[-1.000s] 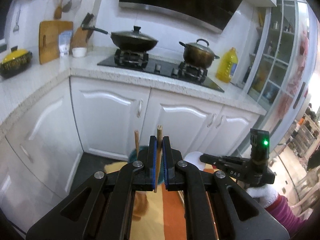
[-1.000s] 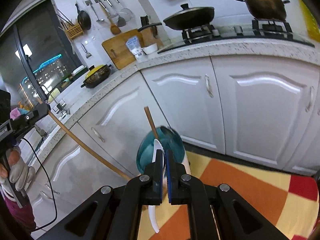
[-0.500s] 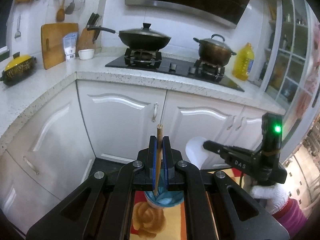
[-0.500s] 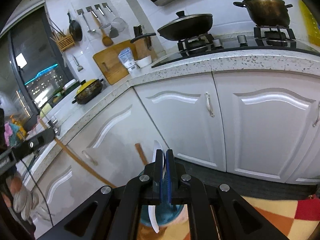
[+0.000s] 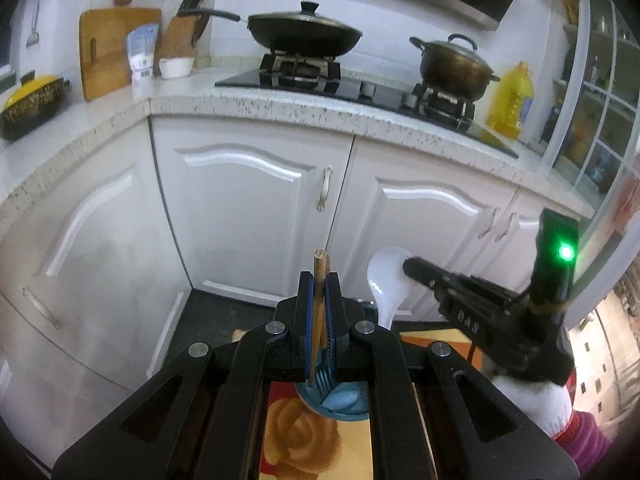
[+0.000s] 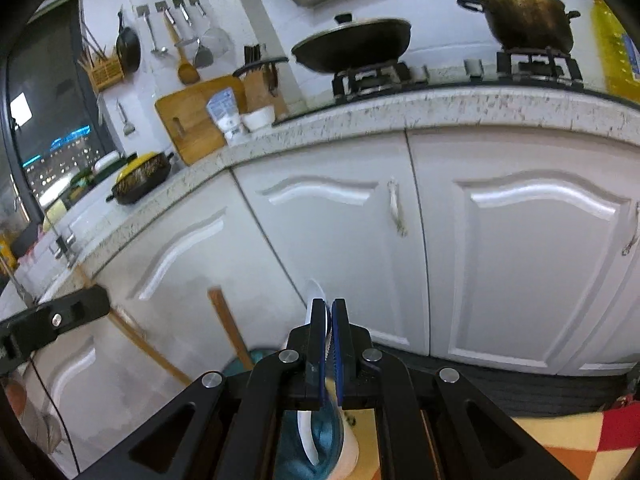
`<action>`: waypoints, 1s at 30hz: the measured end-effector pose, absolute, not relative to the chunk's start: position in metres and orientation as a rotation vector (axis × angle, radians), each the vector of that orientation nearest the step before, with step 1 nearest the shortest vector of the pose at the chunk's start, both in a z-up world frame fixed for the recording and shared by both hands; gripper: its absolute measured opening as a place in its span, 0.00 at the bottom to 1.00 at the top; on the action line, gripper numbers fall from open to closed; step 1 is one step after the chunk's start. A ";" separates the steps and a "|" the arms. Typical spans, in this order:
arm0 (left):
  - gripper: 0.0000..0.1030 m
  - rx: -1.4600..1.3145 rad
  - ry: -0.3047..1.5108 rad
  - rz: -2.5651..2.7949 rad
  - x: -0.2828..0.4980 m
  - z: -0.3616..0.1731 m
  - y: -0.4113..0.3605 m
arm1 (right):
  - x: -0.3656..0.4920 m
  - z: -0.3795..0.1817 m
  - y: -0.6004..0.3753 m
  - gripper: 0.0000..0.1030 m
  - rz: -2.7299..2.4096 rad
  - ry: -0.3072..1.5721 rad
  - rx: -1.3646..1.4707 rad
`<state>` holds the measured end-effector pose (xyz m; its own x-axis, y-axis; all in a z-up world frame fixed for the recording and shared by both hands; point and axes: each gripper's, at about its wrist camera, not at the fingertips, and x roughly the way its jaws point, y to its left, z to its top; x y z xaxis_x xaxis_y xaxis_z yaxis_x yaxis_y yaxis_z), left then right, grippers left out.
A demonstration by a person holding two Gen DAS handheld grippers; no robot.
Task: Organize utensils
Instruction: 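Lower the chopstick into the cup with the left tool while the right tool lowers the white spoon, then open both tools to release the chopstick and white spoon in the cup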
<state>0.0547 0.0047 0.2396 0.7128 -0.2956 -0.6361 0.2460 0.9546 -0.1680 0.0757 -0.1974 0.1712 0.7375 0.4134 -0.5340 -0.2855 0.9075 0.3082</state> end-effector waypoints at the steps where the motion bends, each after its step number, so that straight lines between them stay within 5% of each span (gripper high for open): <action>1: 0.04 -0.076 0.725 -0.300 0.055 0.236 0.004 | 0.072 0.167 -0.198 0.03 0.388 0.644 0.200; 18: 0.04 -0.117 0.769 -0.266 0.058 0.213 0.003 | 0.052 0.145 -0.200 0.05 0.429 0.781 0.171; 26: 0.04 -0.120 0.776 -0.240 0.061 0.208 0.007 | 0.042 0.152 -0.207 0.25 0.424 0.789 0.192; 30: 0.04 -0.127 0.782 -0.242 0.062 0.208 0.007 | 0.036 0.157 -0.209 0.26 0.428 0.779 0.201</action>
